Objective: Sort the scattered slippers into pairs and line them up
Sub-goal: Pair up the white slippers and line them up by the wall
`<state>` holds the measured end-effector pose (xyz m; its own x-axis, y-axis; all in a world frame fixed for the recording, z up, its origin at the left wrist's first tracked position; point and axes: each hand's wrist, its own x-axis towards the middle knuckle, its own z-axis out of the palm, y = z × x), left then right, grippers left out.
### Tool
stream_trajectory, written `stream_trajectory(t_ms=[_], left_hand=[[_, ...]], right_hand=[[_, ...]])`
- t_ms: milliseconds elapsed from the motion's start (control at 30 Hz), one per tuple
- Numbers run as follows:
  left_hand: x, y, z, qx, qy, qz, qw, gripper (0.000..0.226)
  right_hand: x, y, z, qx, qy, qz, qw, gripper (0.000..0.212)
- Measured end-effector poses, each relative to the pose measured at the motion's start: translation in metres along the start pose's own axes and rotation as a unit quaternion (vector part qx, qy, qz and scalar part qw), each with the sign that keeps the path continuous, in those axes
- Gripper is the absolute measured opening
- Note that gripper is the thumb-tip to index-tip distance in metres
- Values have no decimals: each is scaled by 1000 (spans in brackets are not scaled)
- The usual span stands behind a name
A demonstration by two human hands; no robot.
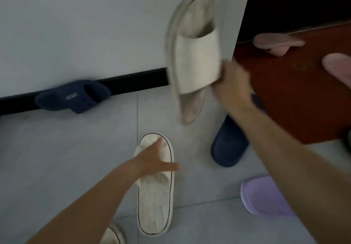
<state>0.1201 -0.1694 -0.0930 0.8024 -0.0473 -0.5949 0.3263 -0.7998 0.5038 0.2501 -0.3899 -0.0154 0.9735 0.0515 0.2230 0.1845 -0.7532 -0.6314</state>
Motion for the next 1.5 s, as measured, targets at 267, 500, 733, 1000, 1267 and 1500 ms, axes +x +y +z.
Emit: stream_trajectory(t_ms=[267, 500, 733, 1000, 1267, 1500], left_hand=[[-89, -72, -42, -227, 380, 4, 897, 44], [-153, -126, -6, -246, 301, -105, 915, 40], [-165, -105, 61, -438, 161, -168, 868, 24], [-158, -77, 126, -436, 84, -170, 880, 30], [-167, -86, 139, -36, 57, -108, 992, 72], [-153, -86, 124, 171, 4, 25, 985, 87]], right_hand=[[-123, -90, 102, 28, -319, -124, 939, 21], [-154, -58, 142, -340, -393, -140, 843, 78], [-173, -6, 90, -363, -363, -119, 850, 76], [-290, 44, -8, -247, -421, 14, 873, 56], [-324, 39, 6, -276, -465, -13, 841, 87], [-305, 39, 12, -331, -442, -61, 832, 89]])
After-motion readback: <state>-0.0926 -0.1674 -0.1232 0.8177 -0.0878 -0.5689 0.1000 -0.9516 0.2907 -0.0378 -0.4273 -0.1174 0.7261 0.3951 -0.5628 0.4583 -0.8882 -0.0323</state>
